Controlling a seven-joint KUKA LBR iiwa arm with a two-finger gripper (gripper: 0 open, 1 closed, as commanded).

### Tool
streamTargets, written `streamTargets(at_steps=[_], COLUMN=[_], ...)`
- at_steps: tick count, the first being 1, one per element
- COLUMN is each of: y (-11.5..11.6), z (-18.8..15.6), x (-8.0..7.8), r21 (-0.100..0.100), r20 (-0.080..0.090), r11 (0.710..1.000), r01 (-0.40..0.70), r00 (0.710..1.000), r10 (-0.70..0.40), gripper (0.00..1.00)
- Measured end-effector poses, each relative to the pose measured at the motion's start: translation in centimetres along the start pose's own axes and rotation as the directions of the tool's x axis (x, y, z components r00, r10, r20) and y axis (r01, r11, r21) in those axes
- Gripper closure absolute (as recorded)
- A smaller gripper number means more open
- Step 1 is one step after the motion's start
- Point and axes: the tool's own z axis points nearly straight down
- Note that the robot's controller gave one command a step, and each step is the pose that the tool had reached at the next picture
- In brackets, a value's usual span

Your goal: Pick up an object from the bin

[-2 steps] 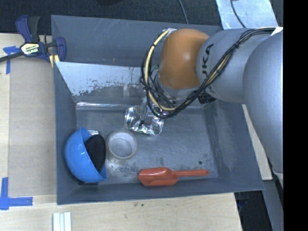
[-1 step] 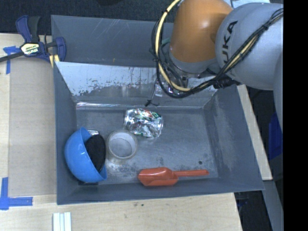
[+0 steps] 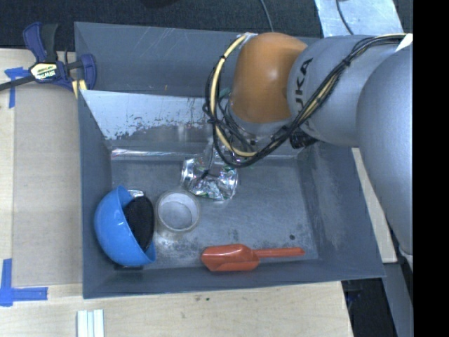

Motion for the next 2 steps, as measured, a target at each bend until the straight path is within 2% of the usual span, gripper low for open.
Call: streamTargets(at_steps=[1, 2], y=[0.0, -0.4], z=[-4.4, -5.6], x=[0.3, -0.2], r21=[-0.006, -0.016], r20=[0.008, 0.022], r11=[0.957, 0.951], r01=[-0.289, -0.31], r00=[0.957, 0.95], r10=[0.289, 0.311], gripper=[1.0, 1.0])
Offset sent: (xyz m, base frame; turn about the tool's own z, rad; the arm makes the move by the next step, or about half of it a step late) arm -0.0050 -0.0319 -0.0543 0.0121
